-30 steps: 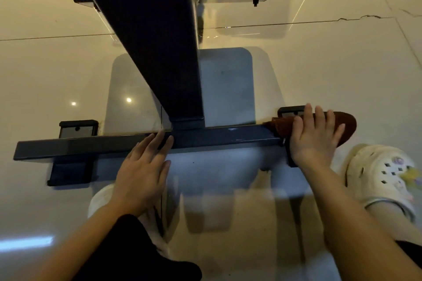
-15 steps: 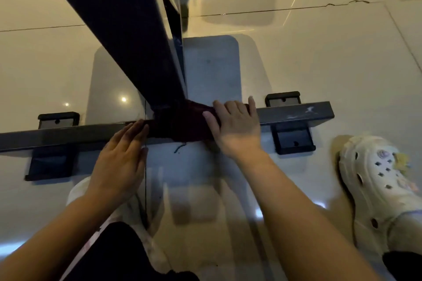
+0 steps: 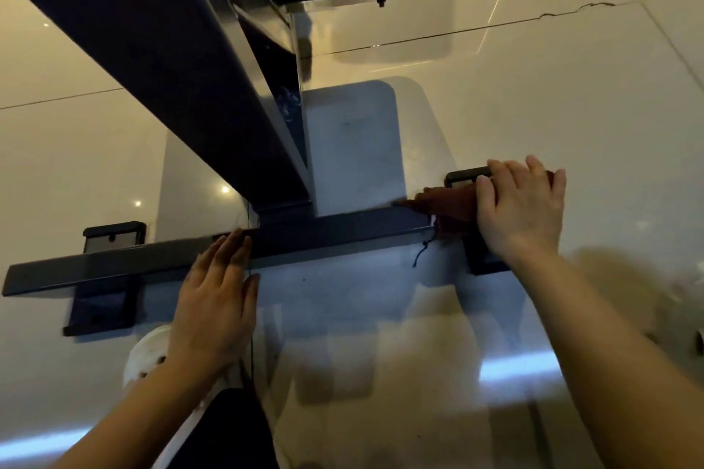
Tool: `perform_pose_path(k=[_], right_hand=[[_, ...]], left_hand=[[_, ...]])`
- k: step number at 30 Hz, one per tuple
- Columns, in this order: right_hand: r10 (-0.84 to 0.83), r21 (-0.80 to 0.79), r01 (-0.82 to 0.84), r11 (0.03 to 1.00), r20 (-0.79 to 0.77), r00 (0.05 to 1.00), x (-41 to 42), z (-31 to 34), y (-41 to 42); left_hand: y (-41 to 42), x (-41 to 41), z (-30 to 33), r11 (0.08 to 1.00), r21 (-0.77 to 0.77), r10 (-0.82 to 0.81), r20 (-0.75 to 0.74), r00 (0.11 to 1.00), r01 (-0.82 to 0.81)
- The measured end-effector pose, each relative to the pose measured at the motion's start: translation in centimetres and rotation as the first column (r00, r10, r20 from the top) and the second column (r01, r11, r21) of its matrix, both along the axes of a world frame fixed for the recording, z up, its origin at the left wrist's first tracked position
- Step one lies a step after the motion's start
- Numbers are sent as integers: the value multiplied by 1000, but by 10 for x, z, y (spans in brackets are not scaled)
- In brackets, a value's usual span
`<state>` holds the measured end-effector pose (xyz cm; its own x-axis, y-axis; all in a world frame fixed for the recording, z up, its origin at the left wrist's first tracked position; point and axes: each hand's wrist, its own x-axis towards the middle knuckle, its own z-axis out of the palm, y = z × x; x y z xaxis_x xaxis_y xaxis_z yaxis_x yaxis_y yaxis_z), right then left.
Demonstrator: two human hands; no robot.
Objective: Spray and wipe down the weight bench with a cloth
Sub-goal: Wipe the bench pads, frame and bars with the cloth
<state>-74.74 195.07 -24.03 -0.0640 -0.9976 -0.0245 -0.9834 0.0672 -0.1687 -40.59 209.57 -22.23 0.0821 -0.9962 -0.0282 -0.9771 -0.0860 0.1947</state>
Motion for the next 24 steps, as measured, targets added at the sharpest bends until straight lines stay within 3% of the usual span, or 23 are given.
perform_pose_path(k=[4, 11, 16, 19, 21, 24], right_hand=[[55, 40, -57, 998, 50, 997, 56, 10, 19], [439, 91, -445, 891, 79, 895, 164, 9, 61], [651, -126, -654, 746, -68, 756, 74, -18, 39], [557, -213, -581, 786, -166, 814, -17, -26, 25], [520, -155, -547, 822, -184, 834, -61, -21, 15], [475, -132, -494, 859, -153, 867, -78, -21, 8]], left_hand=[[-6, -5, 5, 999, 13, 33, -11, 999, -33], [-10, -3, 7, 998, 54, 22, 13, 1000, -22], [-10, -6, 12, 997, 47, -73, 95, 993, 68], [-10, -2, 6, 987, 134, -102, 133, 986, 84], [-10, 1, 4, 978, 202, -80, 125, 989, 53], [-10, 0, 1, 982, 187, -53, 109, 993, 32]])
